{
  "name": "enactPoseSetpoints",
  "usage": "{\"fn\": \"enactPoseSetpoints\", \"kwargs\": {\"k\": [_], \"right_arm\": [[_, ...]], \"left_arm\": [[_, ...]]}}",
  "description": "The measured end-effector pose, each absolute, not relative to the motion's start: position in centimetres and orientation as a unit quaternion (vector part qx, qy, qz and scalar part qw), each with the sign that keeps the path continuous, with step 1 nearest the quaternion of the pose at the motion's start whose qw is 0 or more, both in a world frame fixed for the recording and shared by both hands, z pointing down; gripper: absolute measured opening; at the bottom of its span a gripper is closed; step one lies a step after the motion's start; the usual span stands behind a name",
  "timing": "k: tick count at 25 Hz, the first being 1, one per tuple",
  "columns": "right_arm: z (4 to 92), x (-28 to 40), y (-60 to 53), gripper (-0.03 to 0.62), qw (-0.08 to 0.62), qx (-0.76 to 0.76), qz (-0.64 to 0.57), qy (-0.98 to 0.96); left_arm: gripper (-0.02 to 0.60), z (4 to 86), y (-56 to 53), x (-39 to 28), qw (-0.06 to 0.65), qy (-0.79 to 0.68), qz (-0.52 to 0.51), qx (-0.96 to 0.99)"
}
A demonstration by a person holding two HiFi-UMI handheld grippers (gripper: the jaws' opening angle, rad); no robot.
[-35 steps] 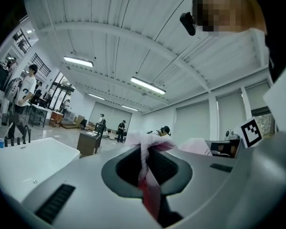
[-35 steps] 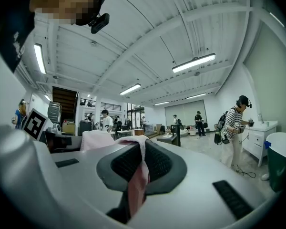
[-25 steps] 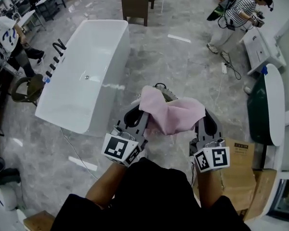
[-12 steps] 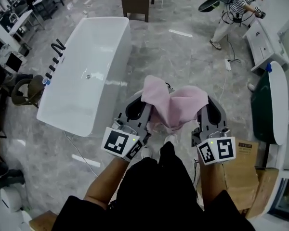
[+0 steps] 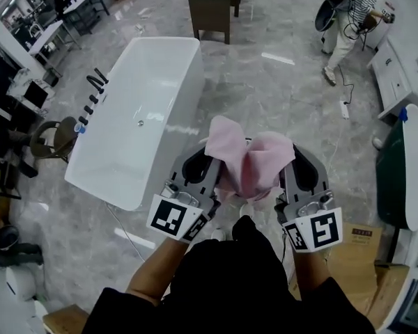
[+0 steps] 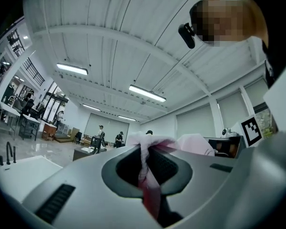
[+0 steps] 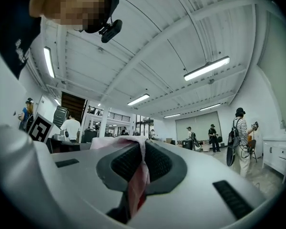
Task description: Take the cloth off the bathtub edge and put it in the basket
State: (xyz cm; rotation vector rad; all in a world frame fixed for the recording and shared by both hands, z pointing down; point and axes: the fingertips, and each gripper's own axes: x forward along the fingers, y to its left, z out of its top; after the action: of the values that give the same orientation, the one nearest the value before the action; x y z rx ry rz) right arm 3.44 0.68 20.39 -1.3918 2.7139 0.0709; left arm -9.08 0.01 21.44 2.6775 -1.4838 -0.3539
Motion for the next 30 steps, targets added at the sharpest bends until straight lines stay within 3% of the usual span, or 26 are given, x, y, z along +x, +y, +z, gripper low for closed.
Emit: {"fn": "enactPoseSetpoints", "kwargs": {"k": [6, 30], "right_arm": [[20.9, 4.8, -3.3, 0.038, 0.052, -0.441, 0.005, 0.896], [30.1, 8.5, -13.3, 0.038, 0.027, -0.372, -0.094, 0.923]], "left_arm": [[0.035, 21.7, -3.8, -6.3, 0.006, -0.476, -0.088, 0.875], [0.035, 31.0, -14.1, -1.2, 0.068, -0.544, -0.006, 0.836]]}}
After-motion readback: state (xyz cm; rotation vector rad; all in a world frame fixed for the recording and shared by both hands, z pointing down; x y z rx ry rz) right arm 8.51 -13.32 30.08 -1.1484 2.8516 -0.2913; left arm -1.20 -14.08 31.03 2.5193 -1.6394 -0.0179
